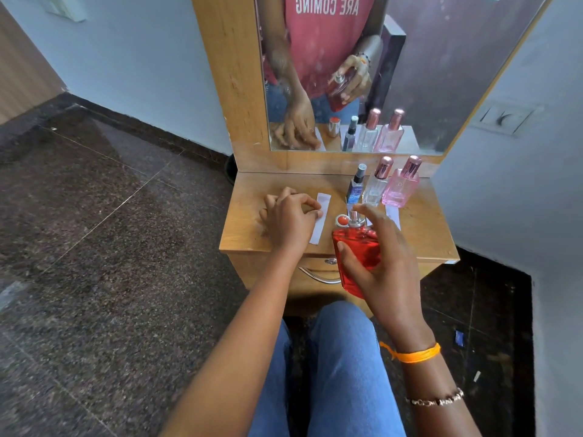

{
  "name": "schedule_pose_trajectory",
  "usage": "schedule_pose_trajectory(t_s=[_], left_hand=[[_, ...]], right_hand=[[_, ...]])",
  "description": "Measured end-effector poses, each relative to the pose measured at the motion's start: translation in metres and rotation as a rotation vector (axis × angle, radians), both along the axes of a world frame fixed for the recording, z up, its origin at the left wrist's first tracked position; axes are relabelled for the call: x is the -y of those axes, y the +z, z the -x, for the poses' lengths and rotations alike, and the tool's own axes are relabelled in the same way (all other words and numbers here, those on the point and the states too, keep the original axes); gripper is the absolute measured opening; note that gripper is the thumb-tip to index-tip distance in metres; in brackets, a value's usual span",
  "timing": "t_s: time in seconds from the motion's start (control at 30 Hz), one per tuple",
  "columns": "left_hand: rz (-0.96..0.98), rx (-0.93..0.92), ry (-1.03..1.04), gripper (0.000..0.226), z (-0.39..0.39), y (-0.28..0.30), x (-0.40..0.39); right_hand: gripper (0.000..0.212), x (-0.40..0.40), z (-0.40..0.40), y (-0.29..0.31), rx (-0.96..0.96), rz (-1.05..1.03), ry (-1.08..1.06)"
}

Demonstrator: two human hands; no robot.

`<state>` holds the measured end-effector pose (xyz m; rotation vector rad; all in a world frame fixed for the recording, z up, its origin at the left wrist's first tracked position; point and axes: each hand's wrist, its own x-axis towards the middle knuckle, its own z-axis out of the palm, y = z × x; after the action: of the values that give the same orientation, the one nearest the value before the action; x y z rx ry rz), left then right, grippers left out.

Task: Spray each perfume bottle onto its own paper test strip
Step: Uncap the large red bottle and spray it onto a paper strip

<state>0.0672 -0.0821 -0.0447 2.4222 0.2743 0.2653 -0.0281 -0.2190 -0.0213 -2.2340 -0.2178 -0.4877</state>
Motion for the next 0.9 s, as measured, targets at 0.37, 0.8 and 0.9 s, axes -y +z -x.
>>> schedule_pose_trajectory(t_s=[0.37, 0.8, 0.9], left_hand=[[-0.065, 0.082, 0.027, 0.01, 0.009, -0.004, 0.004], [0.208, 0.184, -0.131, 0.012, 0.018, 0.006, -0.007], [0.583, 0.158, -0.375, 0.017, 0.041, 0.015, -0.013]], right_hand=[[0.055, 0.0, 0.001, -0.006, 0.016, -0.021, 0.011], [0.052, -0.002, 0.001, 0.002, 0.022, -0.171, 0.028], [0.053, -0.002, -0.002, 0.006, 0.003, -0.325, 0.066]])
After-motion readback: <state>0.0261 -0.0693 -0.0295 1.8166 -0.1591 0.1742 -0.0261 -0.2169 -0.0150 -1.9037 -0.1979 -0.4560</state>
